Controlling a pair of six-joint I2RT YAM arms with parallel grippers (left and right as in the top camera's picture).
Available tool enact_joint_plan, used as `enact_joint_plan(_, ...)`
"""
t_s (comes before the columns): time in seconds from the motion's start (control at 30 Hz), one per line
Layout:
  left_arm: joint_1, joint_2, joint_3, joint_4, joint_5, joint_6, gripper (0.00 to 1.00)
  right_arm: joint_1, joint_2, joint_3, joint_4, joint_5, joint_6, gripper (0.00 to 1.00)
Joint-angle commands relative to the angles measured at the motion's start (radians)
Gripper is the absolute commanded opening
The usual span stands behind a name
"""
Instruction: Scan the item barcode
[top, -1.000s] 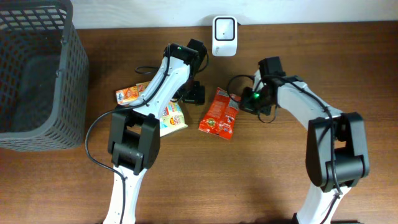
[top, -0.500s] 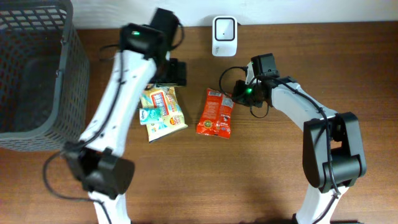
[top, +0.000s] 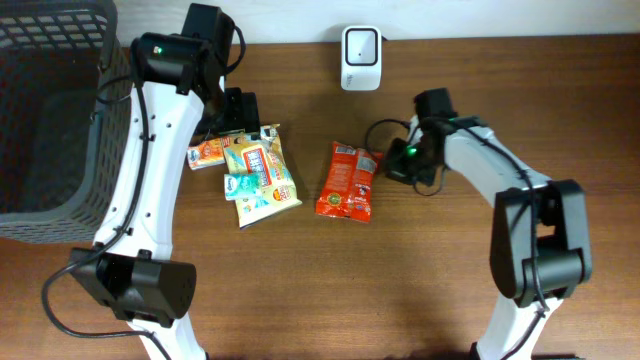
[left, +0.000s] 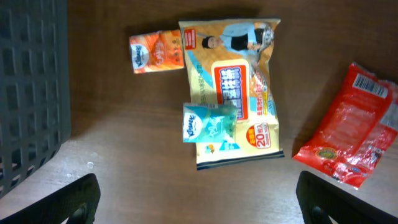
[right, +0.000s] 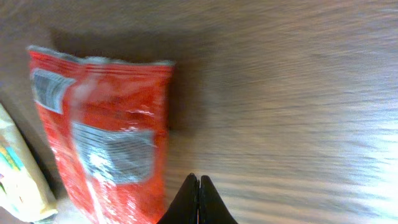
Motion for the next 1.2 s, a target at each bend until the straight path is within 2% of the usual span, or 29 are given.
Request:
enact_joint_plan(0.0, 0.004, -0.017, 0.011, -0.024, -0.012, 0.012, 0.99, 0.04, 0.045, -0.016, 0.036, 0.053, 0.121, 0.04)
enact_joint_plan(0.23, 0.004, -0.017, 0.011, -0.041, -0.012, 0.012, 0.99, 0.035, 0.078, -0.015, 0.155, 0.047, 0.09, 0.04)
enact_joint_plan(0.33, 0.004, -0.017, 0.011, -0.042, -0.012, 0.012, 0.99, 0.017, 0.078, -0.012, 0.232, -0.023, 0.066, 0.04)
enact_joint_plan(0.43, 0.004, -0.017, 0.011, -0.043, -0.012, 0.012, 0.99, 0.003, 0.078, -0.012, 0.317, -0.178, 0.072, 0.04)
enact_joint_plan(0.5, 0.004, -0.017, 0.011, -0.043, -0.012, 0.012, 0.99, -0.003, 0.078, -0.005, 0.332, -0.19, 0.075, 0.04)
enact_joint_plan(0.6, 0.004, -0.017, 0.011, -0.05, -0.013, 0.012, 0.99, -0.042, 0.072, 0.058, 0.224, -0.187, 0.016, 0.04)
enact_joint_plan(0.73, 0.004, -0.017, 0.011, -0.05, -0.013, 0.012, 0.99, -0.097, 0.04, 0.19, -0.031, -0.2, -0.102, 0.04)
enact_joint_plan(0.8, 0.004, -0.017, 0.011, -0.043, -0.011, 0.012, 0.99, -0.101, 0.03, 0.233, -0.103, -0.283, -0.191, 0.04)
enact_joint_plan(0.87, 0.004, -0.017, 0.011, -0.036, -0.011, 0.011, 0.99, -0.099, 0.03, 0.274, -0.169, -0.492, -0.353, 0.04)
enact_joint_plan(0.93, 0.004, -0.017, 0.011, -0.035, -0.011, -0.002, 0.99, -0.093, 0.03, 0.272, -0.188, -0.597, -0.417, 0.04)
enact_joint_plan(1.03, 0.004, -0.017, 0.011, -0.037, -0.006, -0.011, 0.99, -0.059, 0.055, 0.235, -0.168, -0.597, -0.417, 0.04)
enact_joint_plan(1.17, 0.004, -0.017, 0.011, -0.04, -0.007, -0.011, 0.99, -0.001, 0.146, 0.156, -0.016, -0.682, -0.367, 0.04)
